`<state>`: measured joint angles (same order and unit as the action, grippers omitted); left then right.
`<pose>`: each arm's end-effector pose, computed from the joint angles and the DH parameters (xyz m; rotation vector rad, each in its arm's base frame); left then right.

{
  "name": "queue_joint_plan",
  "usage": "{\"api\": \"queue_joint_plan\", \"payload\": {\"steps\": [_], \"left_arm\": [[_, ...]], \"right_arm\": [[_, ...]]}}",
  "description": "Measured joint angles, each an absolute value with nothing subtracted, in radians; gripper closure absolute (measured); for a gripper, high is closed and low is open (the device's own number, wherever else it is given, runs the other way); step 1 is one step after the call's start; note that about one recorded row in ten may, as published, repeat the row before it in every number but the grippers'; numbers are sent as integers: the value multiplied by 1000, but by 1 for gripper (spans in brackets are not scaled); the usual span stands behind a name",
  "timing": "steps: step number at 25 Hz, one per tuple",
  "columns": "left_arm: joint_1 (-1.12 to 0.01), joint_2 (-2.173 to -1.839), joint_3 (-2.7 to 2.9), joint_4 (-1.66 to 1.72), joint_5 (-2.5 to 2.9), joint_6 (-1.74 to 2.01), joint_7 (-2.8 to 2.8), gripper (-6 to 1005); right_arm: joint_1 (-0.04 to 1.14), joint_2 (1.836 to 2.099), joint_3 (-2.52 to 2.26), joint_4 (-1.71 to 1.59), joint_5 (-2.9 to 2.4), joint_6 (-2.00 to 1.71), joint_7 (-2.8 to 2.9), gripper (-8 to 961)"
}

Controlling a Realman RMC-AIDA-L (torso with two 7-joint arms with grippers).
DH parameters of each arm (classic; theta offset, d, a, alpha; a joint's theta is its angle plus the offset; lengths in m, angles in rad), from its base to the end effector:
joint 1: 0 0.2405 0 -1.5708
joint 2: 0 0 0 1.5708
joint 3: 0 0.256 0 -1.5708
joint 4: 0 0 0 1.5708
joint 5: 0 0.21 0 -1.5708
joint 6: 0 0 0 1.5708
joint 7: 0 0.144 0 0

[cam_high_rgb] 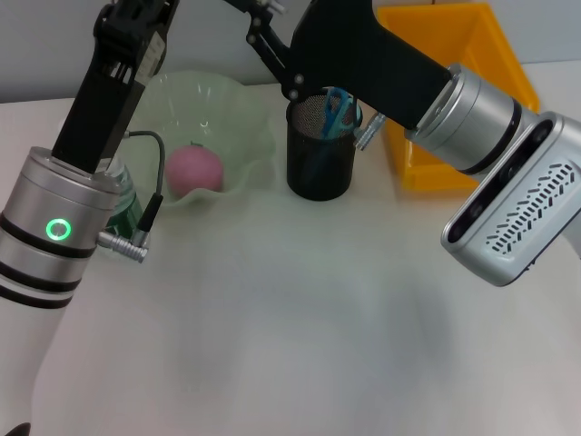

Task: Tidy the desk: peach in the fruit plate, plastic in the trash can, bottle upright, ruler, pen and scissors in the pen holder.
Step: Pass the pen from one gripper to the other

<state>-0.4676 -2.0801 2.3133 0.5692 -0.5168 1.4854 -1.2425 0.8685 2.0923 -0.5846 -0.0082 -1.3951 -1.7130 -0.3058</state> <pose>-0.1533 0.3167 -0.0300 -1.7411 -1.1472 -2.1877 0.1311 0.3588 -0.0294 -1.7700 -0.8806 1.0169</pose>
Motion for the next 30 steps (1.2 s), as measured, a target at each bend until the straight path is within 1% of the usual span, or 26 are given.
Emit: {"api": "queue_joint_plan", "payload": {"steps": [3, 9, 14, 25, 27, 30], "left_arm": [[-467, -2080, 2313, 569, -516, 1487, -1243, 863], [-470, -2080, 2312, 565, -515, 1489, -1247, 864], [-467, -2080, 2305, 561, -517, 1488, -1253, 864], [-474, -2073, 2300, 525, -502, 1539, -1244, 729], [-485, -2072, 2299, 502, -502, 1558, -1239, 527], [-504, -2069, 2290, 469, -485, 1588, -1209, 424]], "right_arm": [[868, 2092, -585, -8, -1396, -1717, -306, 678], [865, 2092, -582, -8, -1396, -1731, -306, 820], [864, 2092, -577, -8, -1396, -1740, -306, 818], [856, 2092, -510, -10, -1393, -1766, -311, 813], [853, 2092, -495, -9, -1393, -1773, -310, 813], [835, 2091, -425, 4, -1392, -1808, -302, 811]]}}
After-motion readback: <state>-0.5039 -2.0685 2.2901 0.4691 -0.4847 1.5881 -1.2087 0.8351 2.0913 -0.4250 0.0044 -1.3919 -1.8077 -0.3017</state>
